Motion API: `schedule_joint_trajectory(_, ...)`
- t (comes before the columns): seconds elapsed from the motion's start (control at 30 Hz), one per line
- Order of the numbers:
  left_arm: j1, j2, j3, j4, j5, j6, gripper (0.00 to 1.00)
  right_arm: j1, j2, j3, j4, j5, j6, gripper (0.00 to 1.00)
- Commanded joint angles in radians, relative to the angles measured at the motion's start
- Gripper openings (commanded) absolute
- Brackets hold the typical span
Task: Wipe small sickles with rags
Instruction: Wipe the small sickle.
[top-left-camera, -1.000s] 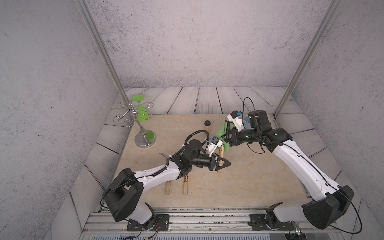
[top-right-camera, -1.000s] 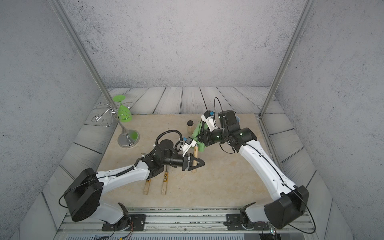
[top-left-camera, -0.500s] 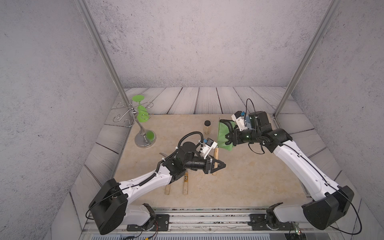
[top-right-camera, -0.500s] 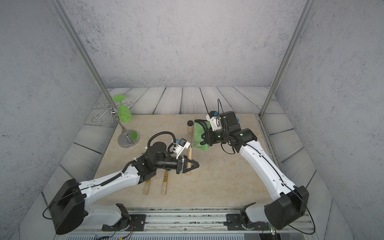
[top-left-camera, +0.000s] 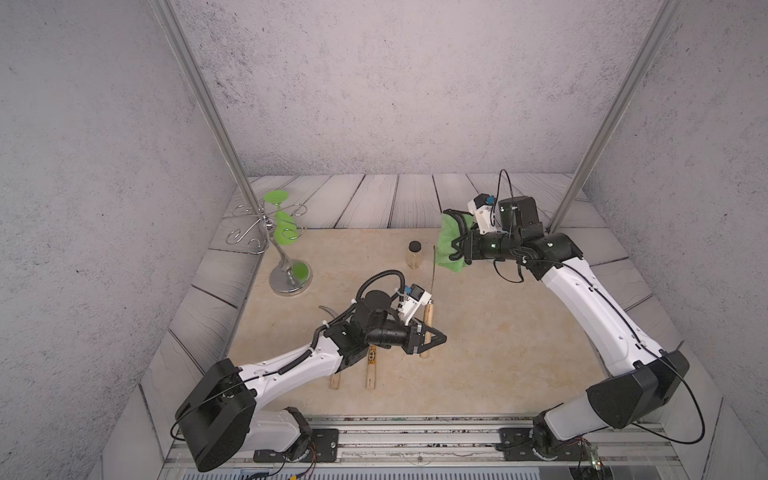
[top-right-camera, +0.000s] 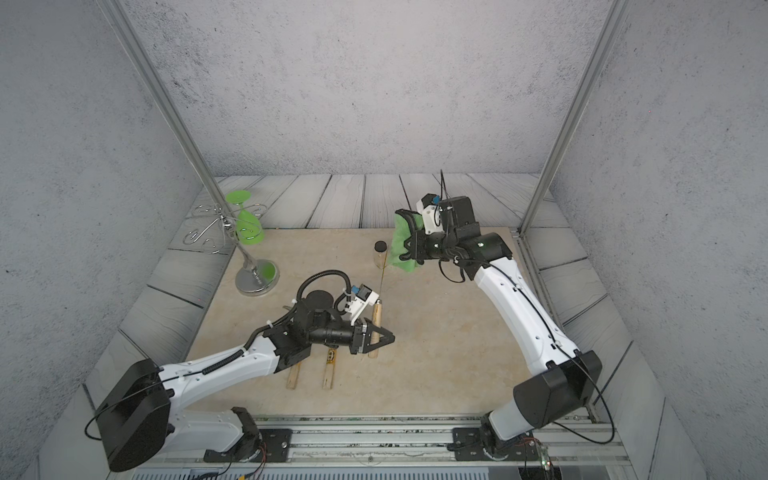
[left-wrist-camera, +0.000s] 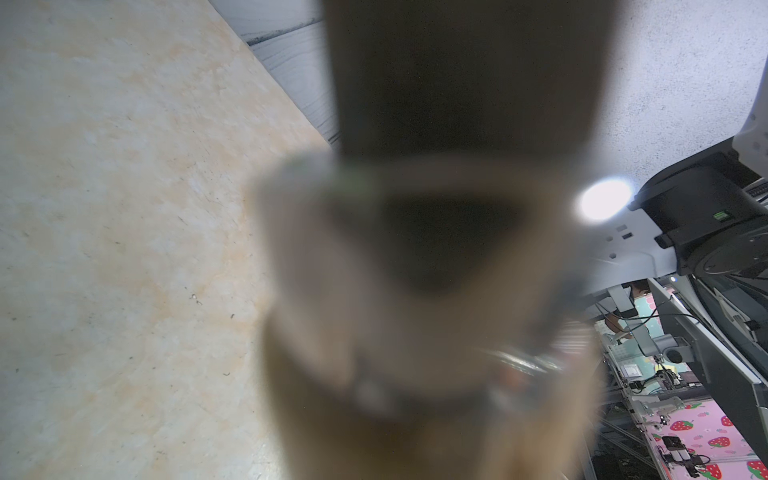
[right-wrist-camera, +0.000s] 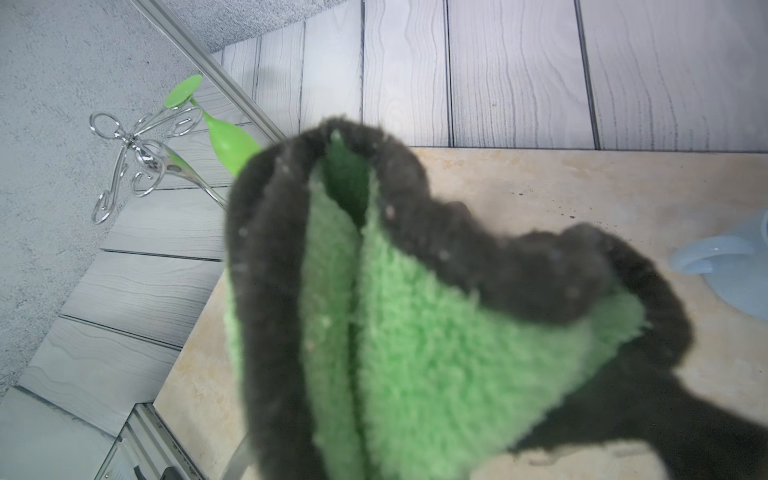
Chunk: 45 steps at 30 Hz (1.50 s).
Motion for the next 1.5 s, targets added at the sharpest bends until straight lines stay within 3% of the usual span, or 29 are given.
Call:
schedule_joint_trajectory(0.0,0.002,0.011,0.005,0.054,0.018,0.004,0.0,-0.003,0.029,0.013,0.024,-0.081,-0.001,0.15)
schedule_joint_trajectory(0.53,0.004,0.075,0.064,0.075,0.037,0.012,0.0,0.006,-0.058,-0.148,0.242,-0.435,0.026,0.14)
schedule_joint_trajectory(1.27,0.063,0.148,0.169,0.084,0.057,0.032,0.0,0.06,-0.287,-0.43,0.408,-0.528,0.124,0.15)
schedule_joint_trajectory(1.47,0.145,0.221,0.214,0.066,0.088,0.043,0.0,0.059,-0.402,-0.444,0.263,-0.428,0.056,0.15)
